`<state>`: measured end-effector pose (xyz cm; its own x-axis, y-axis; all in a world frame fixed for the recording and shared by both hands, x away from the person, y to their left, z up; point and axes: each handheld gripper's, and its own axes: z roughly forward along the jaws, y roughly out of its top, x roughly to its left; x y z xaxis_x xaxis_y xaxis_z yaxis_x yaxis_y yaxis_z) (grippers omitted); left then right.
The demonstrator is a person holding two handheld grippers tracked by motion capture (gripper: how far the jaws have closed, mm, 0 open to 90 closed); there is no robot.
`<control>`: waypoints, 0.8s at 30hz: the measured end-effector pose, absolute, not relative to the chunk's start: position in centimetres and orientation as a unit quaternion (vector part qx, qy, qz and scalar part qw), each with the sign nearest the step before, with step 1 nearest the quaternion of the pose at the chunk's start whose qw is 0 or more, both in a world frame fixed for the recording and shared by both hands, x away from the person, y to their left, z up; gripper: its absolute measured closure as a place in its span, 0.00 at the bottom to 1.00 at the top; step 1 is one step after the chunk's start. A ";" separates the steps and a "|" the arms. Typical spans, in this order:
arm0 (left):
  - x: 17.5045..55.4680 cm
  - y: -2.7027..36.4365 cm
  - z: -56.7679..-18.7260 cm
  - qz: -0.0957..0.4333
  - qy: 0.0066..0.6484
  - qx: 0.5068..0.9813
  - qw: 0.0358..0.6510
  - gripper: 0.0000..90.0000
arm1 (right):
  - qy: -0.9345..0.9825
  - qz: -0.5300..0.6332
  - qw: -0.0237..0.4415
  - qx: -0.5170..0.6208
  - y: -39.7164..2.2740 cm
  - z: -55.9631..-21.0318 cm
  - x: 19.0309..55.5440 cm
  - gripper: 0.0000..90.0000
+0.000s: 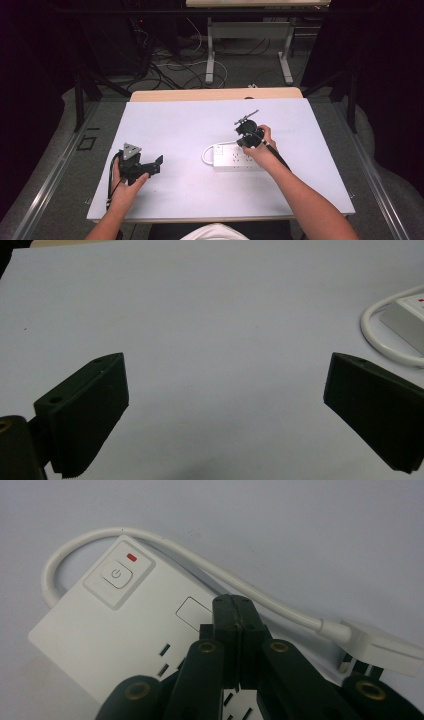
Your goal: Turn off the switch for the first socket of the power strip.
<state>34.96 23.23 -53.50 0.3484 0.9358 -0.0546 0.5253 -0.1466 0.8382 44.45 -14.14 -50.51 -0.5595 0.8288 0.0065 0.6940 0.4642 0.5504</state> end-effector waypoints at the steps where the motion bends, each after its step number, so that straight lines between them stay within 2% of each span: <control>1: 35.0 23.2 -53.5 0.253 0.512 0.714 0.406 0.04 | 0.846 0.256 0.131 0.449 -14.1 -50.6 44.5 1.00; 24: 35.0 23.2 -53.5 0.252 0.511 0.715 0.406 0.05 | 0.852 0.236 0.124 0.451 -13.3 -51.2 45.3 1.00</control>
